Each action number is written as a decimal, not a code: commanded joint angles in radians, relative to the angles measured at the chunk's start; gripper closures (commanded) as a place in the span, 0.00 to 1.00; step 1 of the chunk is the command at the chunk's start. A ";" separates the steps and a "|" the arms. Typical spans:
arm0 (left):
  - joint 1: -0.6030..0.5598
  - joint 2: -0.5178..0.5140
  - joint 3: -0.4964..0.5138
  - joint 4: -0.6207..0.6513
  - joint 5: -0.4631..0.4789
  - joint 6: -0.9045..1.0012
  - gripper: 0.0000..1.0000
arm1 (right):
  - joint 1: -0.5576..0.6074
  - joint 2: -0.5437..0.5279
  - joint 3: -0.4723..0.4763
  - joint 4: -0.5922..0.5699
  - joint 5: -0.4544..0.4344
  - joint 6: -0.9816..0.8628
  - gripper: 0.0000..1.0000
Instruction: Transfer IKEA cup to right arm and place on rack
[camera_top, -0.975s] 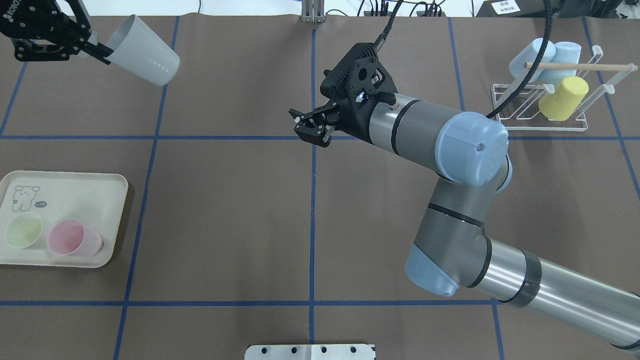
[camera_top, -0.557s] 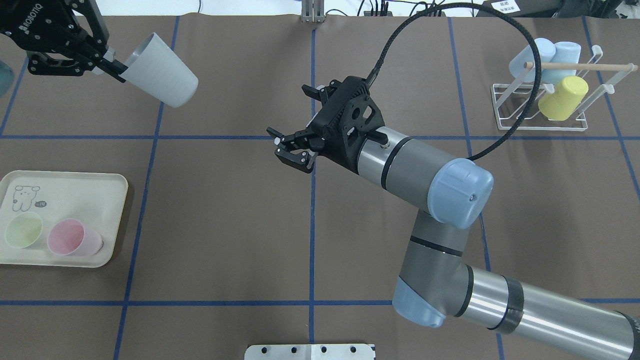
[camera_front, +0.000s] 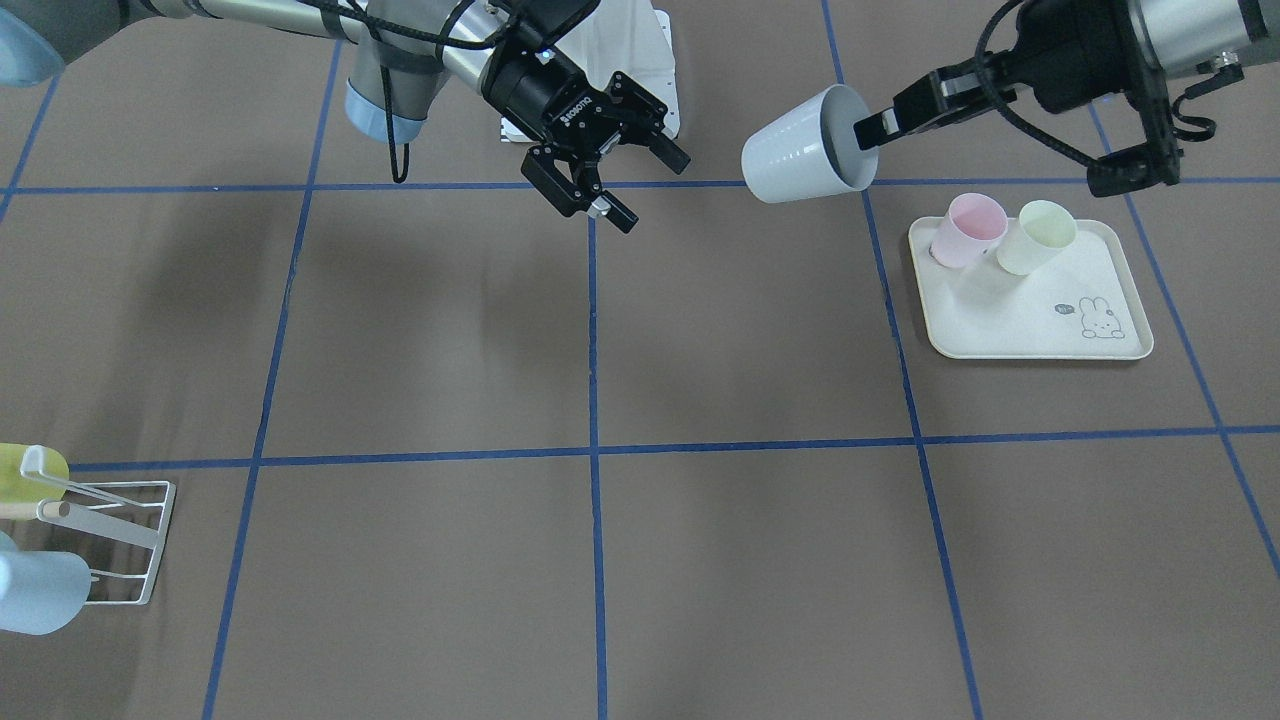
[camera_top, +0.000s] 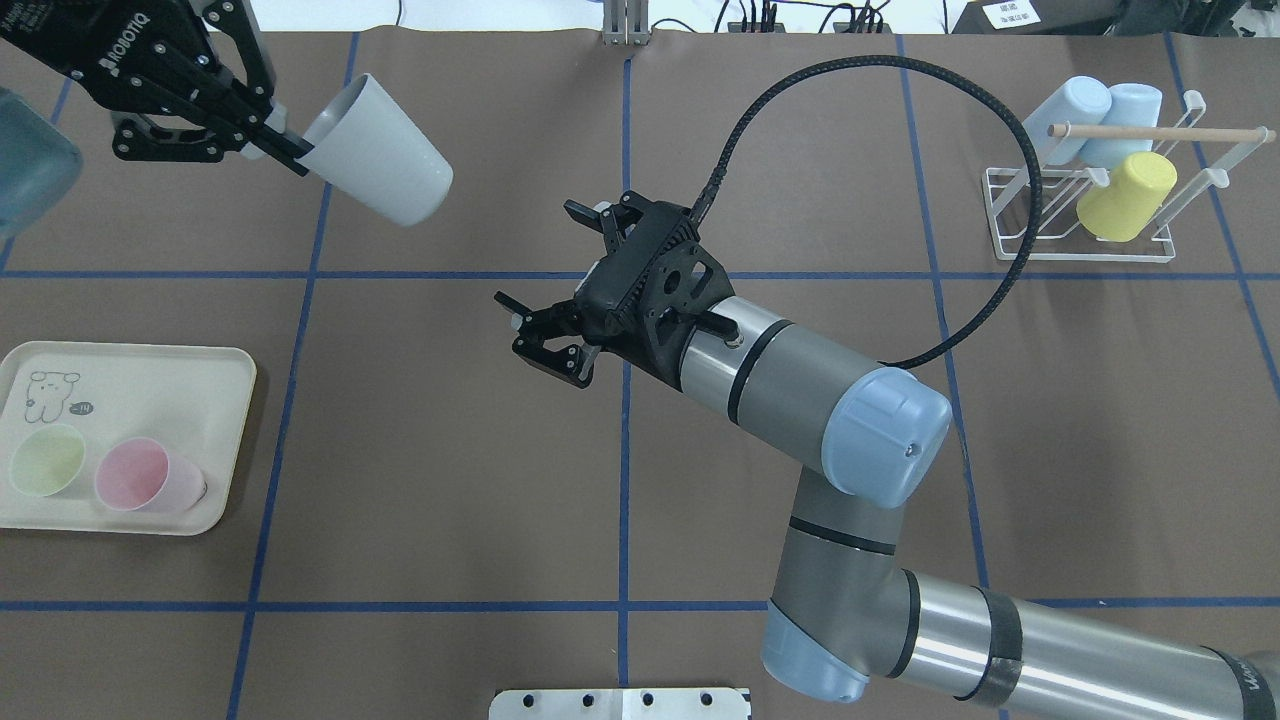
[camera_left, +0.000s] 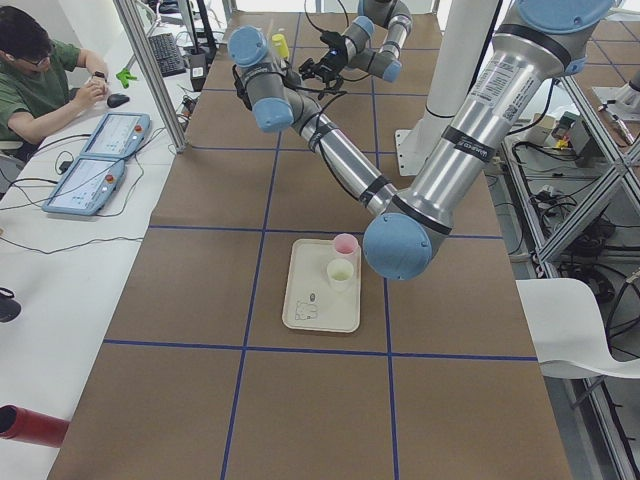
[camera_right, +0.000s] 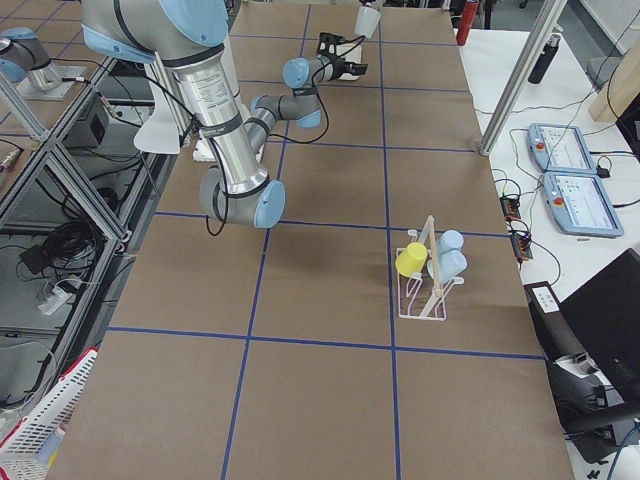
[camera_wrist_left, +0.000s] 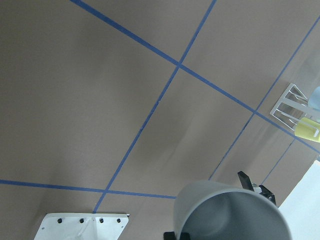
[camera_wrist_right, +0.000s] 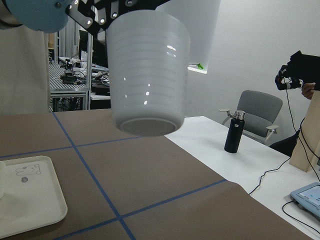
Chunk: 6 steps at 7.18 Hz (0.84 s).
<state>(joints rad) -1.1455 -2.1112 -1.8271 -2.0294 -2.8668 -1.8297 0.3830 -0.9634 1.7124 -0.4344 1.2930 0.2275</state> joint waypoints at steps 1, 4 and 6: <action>0.050 -0.015 -0.024 0.000 0.083 -0.074 1.00 | -0.003 0.008 0.001 0.000 -0.001 -0.014 0.00; 0.078 -0.019 -0.026 0.000 0.084 -0.080 1.00 | -0.003 0.030 0.007 -0.001 -0.003 -0.026 0.00; 0.092 -0.050 -0.026 0.000 0.086 -0.132 1.00 | -0.006 0.037 0.007 -0.004 -0.003 -0.031 0.00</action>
<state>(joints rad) -1.0636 -2.1419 -1.8527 -2.0295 -2.7824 -1.9287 0.3788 -0.9317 1.7192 -0.4375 1.2903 0.1987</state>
